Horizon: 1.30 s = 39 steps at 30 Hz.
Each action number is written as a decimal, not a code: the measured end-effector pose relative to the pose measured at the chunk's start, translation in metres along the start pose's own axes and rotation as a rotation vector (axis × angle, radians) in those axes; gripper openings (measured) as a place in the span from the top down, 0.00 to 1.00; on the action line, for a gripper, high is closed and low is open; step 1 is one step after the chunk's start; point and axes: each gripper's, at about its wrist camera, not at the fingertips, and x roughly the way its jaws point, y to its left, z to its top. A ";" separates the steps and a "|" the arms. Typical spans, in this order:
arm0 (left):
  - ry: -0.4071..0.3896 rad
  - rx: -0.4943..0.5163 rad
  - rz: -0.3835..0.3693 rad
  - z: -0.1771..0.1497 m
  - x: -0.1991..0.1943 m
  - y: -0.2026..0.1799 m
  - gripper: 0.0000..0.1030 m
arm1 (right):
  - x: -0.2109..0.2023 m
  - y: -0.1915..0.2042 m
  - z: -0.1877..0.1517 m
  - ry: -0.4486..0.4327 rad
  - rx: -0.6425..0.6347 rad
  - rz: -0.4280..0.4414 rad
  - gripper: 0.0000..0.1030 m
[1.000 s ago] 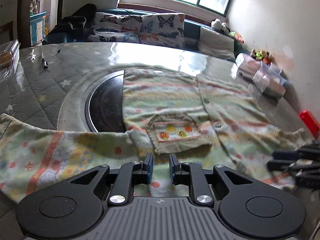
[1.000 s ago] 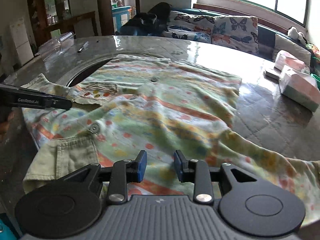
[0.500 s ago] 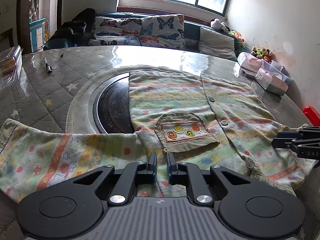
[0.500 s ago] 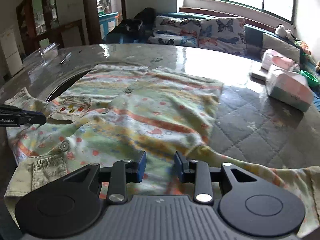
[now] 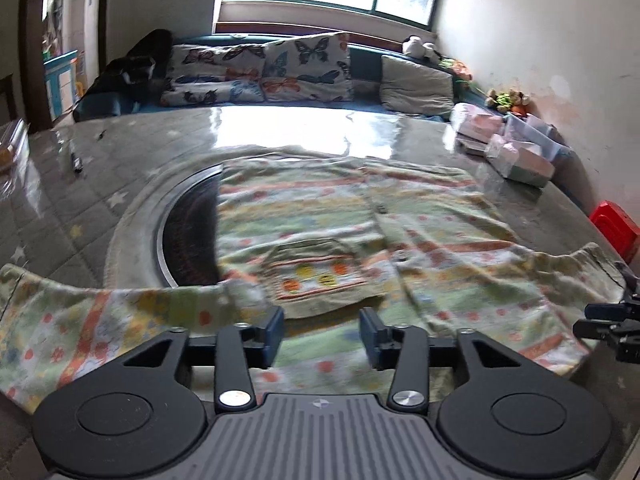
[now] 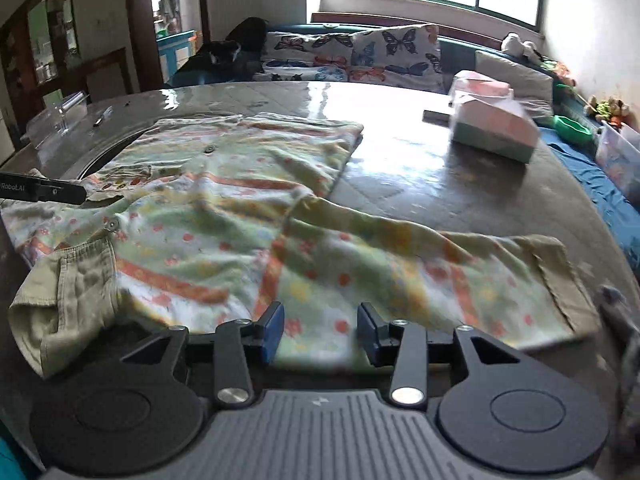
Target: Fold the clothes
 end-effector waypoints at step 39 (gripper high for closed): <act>0.042 0.150 -0.124 -0.001 0.028 -0.104 0.01 | -0.008 -0.139 -0.018 -0.088 0.287 -0.315 0.92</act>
